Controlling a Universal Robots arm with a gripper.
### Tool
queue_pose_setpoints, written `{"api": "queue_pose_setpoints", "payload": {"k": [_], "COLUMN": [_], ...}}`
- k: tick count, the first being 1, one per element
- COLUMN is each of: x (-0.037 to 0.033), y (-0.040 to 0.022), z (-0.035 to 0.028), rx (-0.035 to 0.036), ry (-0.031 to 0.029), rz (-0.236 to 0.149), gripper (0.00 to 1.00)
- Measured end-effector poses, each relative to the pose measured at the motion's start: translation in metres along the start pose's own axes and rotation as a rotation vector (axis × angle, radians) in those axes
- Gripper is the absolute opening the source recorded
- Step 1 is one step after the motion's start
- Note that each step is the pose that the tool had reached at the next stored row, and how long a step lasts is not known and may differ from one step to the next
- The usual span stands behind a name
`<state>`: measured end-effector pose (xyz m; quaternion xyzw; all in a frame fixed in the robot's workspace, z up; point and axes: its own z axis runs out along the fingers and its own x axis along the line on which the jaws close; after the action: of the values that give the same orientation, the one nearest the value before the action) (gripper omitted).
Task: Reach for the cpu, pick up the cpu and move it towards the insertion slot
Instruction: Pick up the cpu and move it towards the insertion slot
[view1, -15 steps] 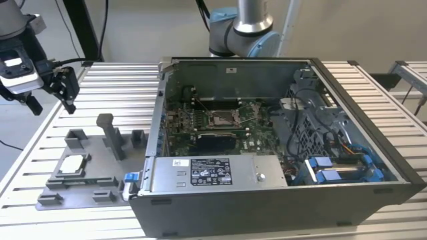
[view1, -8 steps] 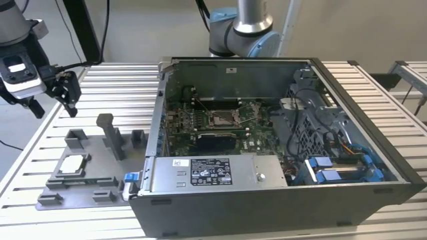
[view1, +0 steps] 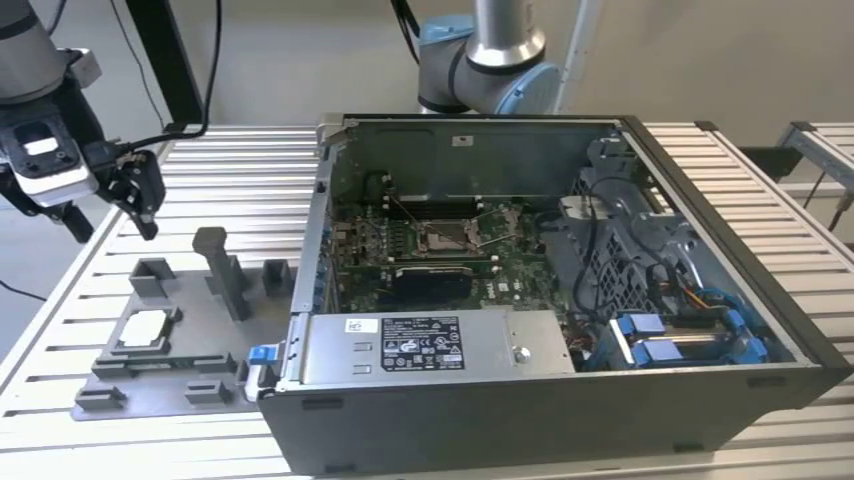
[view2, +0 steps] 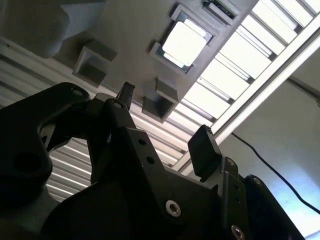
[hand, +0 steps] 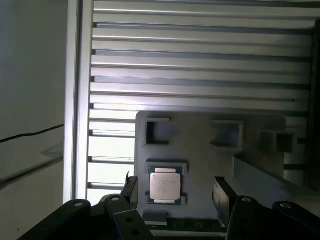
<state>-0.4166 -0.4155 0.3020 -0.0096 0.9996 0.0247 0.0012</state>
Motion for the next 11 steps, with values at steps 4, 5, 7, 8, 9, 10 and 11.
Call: {"api": "queue_pose_setpoints", "payload": {"k": [4, 5, 7, 8, 9, 10, 11], "x": [0.0001, 0.0001, 0.0001, 0.0001, 0.0000, 0.0001, 0.0000], "y": [-0.0002, -0.0003, -0.0004, -0.0005, -0.0007, -0.0007, -0.0008], "z": [0.0057, 0.0072, 0.0102, 0.0118, 0.0134, 0.0150, 0.0166], "rx": [0.0000, 0.0000, 0.0000, 0.0000, 0.0000, 0.0000, 0.0000], "ry": [-0.0001, -0.0001, 0.0000, 0.0001, 0.0000, 0.0000, 0.0001], "rz": [0.000, 0.000, 0.000, 0.000, 0.000, 0.000, 0.000], "gripper": [1.00, 1.00, 1.00, 1.00, 1.00, 1.00, 1.00]}}
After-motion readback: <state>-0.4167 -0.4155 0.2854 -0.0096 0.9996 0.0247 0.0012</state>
